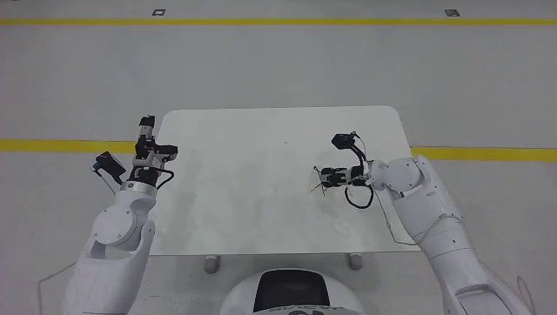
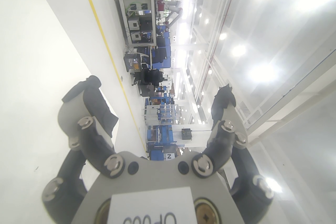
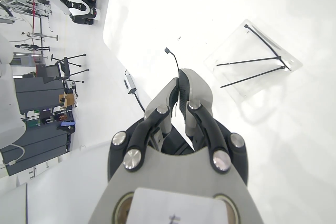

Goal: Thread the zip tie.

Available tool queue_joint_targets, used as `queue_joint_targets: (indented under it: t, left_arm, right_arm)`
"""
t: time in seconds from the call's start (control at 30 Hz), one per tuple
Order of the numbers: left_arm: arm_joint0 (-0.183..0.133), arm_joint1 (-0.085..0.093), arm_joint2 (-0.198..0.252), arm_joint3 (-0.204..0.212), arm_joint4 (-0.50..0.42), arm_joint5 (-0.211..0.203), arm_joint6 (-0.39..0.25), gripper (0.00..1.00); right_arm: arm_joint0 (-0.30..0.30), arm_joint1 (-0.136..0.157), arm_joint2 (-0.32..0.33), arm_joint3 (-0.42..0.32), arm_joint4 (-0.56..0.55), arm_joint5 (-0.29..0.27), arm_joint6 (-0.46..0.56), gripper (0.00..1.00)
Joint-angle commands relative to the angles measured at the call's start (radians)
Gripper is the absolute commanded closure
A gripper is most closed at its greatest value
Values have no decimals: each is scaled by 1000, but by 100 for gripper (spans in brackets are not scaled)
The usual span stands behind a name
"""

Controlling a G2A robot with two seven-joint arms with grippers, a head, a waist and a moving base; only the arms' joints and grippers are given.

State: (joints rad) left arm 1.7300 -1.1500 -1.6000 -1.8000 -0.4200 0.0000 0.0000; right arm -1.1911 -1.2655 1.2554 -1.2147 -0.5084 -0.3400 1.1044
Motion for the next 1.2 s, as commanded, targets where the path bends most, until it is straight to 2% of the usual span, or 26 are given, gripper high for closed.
queue_joint_targets:
  t: [0.0,0.07,0.2,0.3,0.4,0.5,1.17]
  left_arm:
    - [0,0,0,0,0,0,0,0]
    - [0,0,0,0,0,0,0,0]
    - [0,0,0,0,0,0,0,0]
    - [0,0,0,0,0,0,0,0]
    - [0,0,0,0,0,0,0,0]
    - [0,0,0,0,0,0,0,0]
    - [-1,0,0,-2,5,-2,-1,0]
  right_arm:
    - [-9,0,1,-2,13,0,-18,100]
    - [-23,5,11,-15,18,11,-26,100]
    - [-63,15,36,-85,52,63,-16,100]
    - [-91,22,56,-146,76,143,-8,100]
    - [-113,26,69,-198,93,248,-5,100]
    - [-130,30,75,-236,105,302,-14,100]
    - [-140,32,85,-244,117,308,-29,100]
